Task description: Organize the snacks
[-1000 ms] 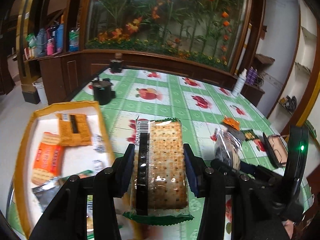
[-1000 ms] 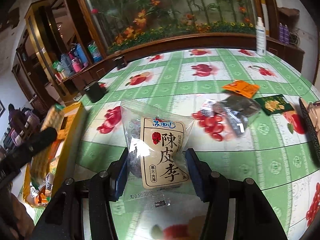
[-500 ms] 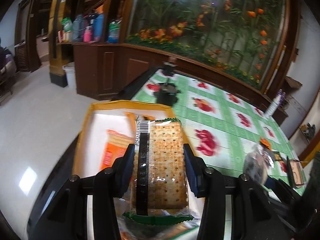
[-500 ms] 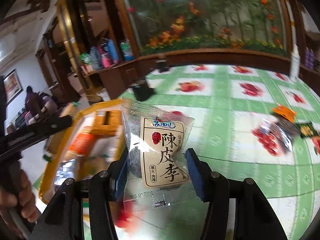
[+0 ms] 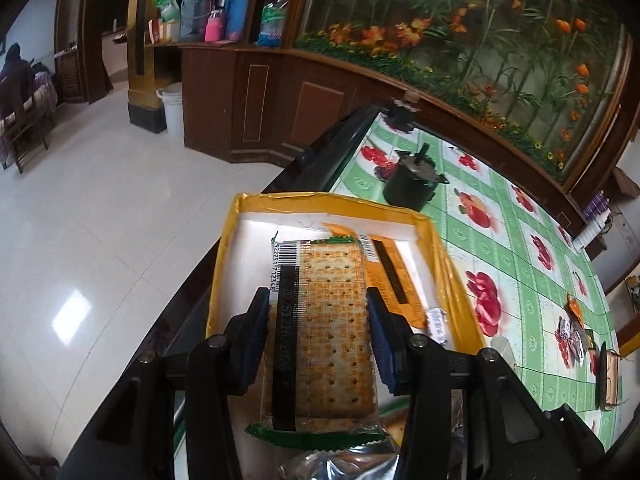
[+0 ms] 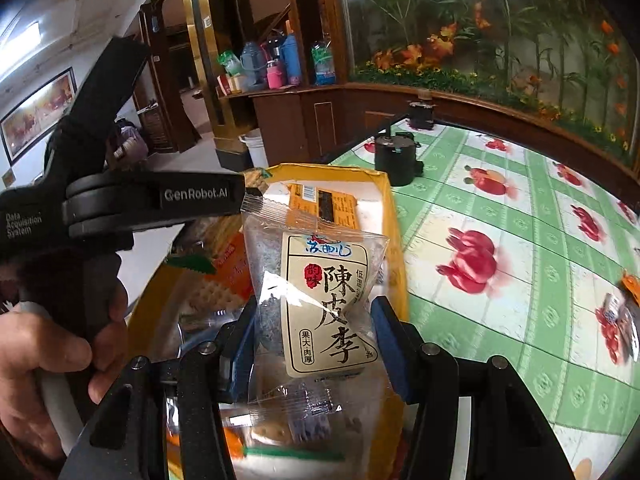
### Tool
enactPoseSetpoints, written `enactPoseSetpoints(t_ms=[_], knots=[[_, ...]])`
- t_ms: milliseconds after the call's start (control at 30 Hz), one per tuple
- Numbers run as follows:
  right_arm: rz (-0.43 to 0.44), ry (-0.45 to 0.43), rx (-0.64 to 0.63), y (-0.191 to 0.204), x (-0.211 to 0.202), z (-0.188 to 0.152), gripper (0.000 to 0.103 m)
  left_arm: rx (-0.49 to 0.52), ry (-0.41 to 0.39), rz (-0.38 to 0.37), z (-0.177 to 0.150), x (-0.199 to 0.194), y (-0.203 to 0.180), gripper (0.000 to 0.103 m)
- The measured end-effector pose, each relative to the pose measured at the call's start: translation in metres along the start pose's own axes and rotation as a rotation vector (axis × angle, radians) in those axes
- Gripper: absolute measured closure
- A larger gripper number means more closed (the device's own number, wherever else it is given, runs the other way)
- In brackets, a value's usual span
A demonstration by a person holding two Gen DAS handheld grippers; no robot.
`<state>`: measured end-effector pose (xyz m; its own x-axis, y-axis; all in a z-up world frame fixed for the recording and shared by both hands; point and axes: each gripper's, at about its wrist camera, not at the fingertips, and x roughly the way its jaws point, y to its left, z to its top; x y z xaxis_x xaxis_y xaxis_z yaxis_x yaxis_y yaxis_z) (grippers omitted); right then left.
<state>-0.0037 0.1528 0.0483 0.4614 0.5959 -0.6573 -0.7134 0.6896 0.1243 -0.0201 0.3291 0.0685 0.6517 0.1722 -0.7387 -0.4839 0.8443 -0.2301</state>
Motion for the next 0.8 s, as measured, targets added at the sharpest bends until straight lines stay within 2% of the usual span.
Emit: enactPoseSetpoints(t_ms=[100,267,367,500,633,800], knots=[[0.03,0.018,0.019,-0.006,0.008,0.005,0.043,0.01,0.02,0.007,-0.001,0.007,0.001,0.057],[0.021,0.019,-0.037,0.0,0.015,0.003,0.041,-0.007,0.025,-0.005,-0.003,0.011,0.008,0.057],[0.019,0.003,-0.073,0.005,0.012,0.002,0.037,-0.009,0.022,-0.023,-0.001,0.01,0.005,0.048],[0.008,-0.041,-0.102,0.009,0.003,0.002,0.037,0.007,-0.001,-0.021,-0.002,0.001,-0.001,0.047],[0.041,-0.081,-0.048,-0.005,-0.01,0.006,0.037,0.014,-0.014,-0.027,-0.003,-0.01,-0.005,0.046],[0.057,-0.117,0.076,-0.044,-0.029,0.011,0.037,0.041,-0.029,-0.037,-0.007,-0.025,-0.019,0.046]])
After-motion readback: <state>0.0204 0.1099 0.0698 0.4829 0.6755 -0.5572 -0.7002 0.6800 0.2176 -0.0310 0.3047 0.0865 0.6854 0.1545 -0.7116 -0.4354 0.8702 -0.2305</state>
